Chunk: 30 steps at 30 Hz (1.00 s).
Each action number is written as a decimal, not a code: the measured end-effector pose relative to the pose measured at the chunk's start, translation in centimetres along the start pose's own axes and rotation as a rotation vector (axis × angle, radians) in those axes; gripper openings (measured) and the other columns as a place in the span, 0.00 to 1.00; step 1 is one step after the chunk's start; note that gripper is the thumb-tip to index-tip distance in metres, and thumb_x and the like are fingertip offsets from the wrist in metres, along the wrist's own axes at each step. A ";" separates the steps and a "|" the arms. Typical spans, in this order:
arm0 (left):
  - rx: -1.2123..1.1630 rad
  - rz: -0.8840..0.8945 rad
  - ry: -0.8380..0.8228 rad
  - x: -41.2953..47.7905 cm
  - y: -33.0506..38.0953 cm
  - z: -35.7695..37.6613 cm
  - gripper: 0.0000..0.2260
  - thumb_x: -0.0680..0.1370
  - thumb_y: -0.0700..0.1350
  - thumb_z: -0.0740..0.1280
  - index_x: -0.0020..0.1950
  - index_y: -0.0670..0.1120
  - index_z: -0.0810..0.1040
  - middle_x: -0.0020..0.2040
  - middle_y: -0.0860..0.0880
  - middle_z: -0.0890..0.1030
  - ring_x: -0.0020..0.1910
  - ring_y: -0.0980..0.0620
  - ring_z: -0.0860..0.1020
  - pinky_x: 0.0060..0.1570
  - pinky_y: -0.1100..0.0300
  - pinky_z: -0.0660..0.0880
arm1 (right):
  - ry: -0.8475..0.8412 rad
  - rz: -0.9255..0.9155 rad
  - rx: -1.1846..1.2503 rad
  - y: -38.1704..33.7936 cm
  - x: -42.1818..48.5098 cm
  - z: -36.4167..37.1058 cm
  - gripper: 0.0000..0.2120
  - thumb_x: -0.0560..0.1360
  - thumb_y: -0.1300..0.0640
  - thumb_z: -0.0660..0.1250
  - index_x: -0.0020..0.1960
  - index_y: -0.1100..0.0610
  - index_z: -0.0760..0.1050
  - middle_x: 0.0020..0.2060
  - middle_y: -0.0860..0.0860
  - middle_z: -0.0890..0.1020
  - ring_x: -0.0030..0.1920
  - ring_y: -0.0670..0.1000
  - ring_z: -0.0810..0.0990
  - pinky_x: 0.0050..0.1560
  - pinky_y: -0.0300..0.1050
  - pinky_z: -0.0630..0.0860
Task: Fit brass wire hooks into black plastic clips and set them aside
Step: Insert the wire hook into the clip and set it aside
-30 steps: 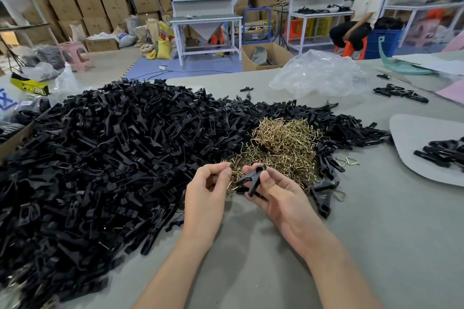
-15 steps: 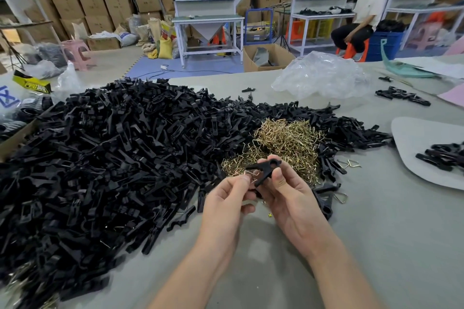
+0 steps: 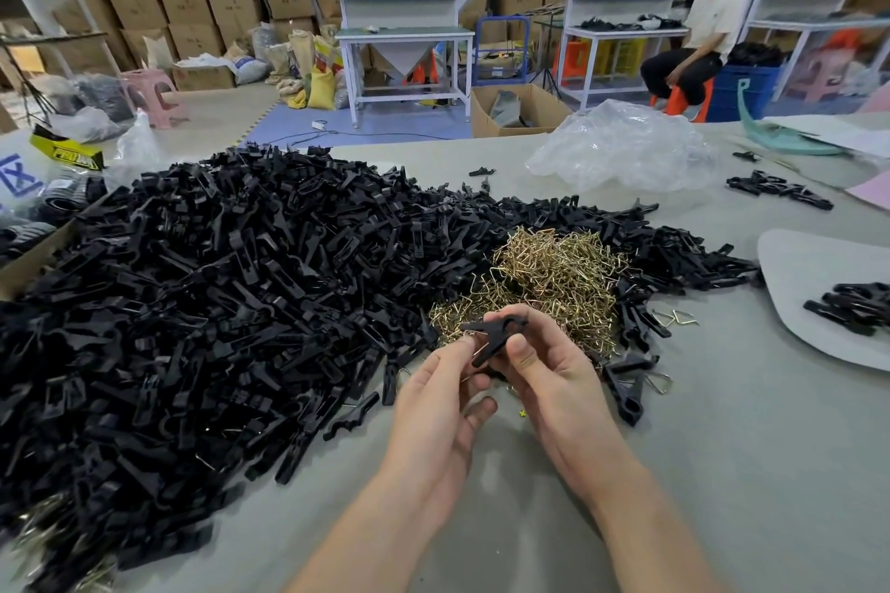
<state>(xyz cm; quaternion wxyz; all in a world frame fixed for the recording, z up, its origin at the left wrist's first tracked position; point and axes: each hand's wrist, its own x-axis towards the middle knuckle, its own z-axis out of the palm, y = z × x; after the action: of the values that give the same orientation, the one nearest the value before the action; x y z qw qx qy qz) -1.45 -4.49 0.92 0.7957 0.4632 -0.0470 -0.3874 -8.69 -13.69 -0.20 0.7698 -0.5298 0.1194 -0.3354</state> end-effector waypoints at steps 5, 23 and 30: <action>0.212 0.134 0.052 0.0 -0.3 0.0 0.09 0.81 0.43 0.65 0.45 0.46 0.84 0.40 0.49 0.84 0.35 0.56 0.77 0.33 0.63 0.73 | -0.009 -0.090 -0.227 0.0 -0.2 0.1 0.10 0.80 0.64 0.65 0.56 0.52 0.80 0.53 0.52 0.85 0.54 0.53 0.84 0.55 0.42 0.80; 0.579 0.261 -0.065 0.4 0.1 -0.8 0.13 0.77 0.53 0.71 0.50 0.43 0.80 0.36 0.54 0.83 0.40 0.55 0.83 0.39 0.59 0.81 | -0.020 -0.212 -0.606 1.3 -0.8 0.5 0.21 0.79 0.68 0.66 0.56 0.42 0.81 0.52 0.37 0.85 0.53 0.41 0.84 0.50 0.32 0.78; 0.444 0.145 -0.161 1.1 0.6 -1.5 0.11 0.68 0.56 0.77 0.39 0.49 0.85 0.41 0.46 0.84 0.46 0.49 0.84 0.49 0.51 0.81 | -0.030 -0.230 -0.619 1.3 -0.7 0.6 0.22 0.79 0.67 0.66 0.56 0.40 0.81 0.54 0.38 0.84 0.57 0.41 0.83 0.55 0.32 0.77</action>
<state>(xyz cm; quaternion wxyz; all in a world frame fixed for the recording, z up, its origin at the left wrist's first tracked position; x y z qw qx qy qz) 0.31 -3.98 0.19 0.6940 0.5896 -0.2273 -0.3452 -8.40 -12.53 -1.24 0.5310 -0.7535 0.1439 -0.3600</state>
